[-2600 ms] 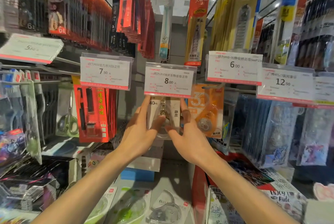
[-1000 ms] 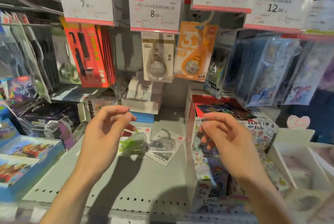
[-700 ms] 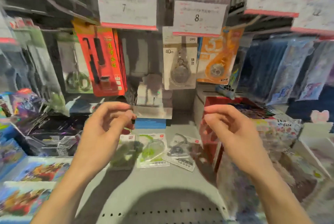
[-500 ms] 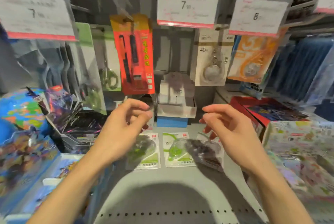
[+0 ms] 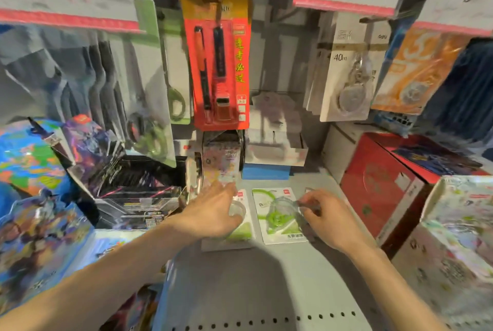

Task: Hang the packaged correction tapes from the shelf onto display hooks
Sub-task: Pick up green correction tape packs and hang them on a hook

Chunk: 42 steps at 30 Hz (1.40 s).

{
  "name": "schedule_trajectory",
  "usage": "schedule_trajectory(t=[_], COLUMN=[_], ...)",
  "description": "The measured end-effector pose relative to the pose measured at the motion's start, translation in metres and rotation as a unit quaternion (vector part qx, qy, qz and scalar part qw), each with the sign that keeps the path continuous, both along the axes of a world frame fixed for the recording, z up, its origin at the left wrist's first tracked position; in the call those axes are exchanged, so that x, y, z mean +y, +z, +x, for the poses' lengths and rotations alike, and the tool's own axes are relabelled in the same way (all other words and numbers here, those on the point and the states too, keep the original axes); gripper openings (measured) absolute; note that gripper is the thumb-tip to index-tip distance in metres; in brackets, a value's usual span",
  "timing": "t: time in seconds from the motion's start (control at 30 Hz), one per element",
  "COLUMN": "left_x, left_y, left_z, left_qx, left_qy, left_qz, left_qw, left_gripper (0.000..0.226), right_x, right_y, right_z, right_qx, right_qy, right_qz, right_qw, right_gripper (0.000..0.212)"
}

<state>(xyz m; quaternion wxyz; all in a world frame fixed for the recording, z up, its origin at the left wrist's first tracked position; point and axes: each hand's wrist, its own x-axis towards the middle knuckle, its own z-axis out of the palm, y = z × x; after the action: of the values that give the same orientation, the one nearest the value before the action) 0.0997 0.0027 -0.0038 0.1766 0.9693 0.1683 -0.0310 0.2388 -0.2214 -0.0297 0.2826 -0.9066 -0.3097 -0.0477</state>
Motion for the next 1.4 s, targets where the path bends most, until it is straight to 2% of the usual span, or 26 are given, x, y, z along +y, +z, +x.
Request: schedule_trajectory(t=[0.2,0.4,0.53,0.67,0.77,0.87,0.97,1.07,1.17,1.23,1.3,1.37,1.4], left_x=[0.001,0.005,0.008,0.011,0.007,0.000,-0.005,-0.007,-0.004,-0.002,-0.003,-0.004,-0.003], left_y=[-0.011,-0.021,-0.024,-0.025,-0.021,-0.018,-0.015,-0.012,-0.008,-0.005,-0.003,-0.005,-0.007], left_z=[0.012,0.014,0.012,0.009,0.008,0.008,0.008,0.011,0.014,0.018,0.022,0.025,0.025], left_qx=[0.045,0.005,-0.022,-0.073,-0.137,-0.180,-0.207,-0.228,-0.249,-0.251,-0.233,-0.217,-0.210], left_qy=[-0.001,0.017,0.021,0.026,0.012,-0.007,-0.019,-0.032,-0.032,0.001,0.051,0.076,0.085], left_qz=[0.034,0.026,0.020,-0.022,-0.038,-0.058,-0.077,-0.093,-0.132,-0.170,-0.272,-0.387,-0.408], left_qw=[0.998,1.000,0.999,0.997,0.990,0.982,0.975,0.969,0.959,0.953,0.932,0.893,0.885], left_gripper=[0.061,0.055,0.056,0.074,0.079,0.079,0.079,0.076,0.076,0.083,0.084,0.073,0.067], right_x=[-0.013,-0.018,0.010,0.042,0.059,0.069,0.069,0.063,0.054,0.049,0.047,0.048,0.048], right_y=[-0.010,-0.004,0.006,0.009,0.012,0.016,0.018,0.022,0.027,0.029,0.030,0.030,0.029], right_z=[0.010,0.008,-0.002,-0.011,-0.012,-0.012,-0.010,-0.005,0.002,0.006,0.008,0.009,0.009], right_qx=[-0.017,-0.024,0.034,0.138,0.246,0.401,0.452,0.452,0.430,0.429,0.436,0.438,0.436], right_qy=[-0.007,-0.014,0.025,0.082,0.078,0.068,0.047,0.031,0.022,0.024,0.036,0.050,0.058], right_qz=[-0.048,-0.054,0.006,0.043,0.103,0.211,0.264,0.292,0.306,0.332,0.354,0.354,0.348], right_qw=[0.999,0.998,0.999,0.986,0.961,0.889,0.851,0.842,0.849,0.840,0.826,0.825,0.828], right_gripper=[0.013,0.012,0.009,0.011,0.023,0.022,0.020,0.020,0.022,0.023,0.023,0.024,0.023])
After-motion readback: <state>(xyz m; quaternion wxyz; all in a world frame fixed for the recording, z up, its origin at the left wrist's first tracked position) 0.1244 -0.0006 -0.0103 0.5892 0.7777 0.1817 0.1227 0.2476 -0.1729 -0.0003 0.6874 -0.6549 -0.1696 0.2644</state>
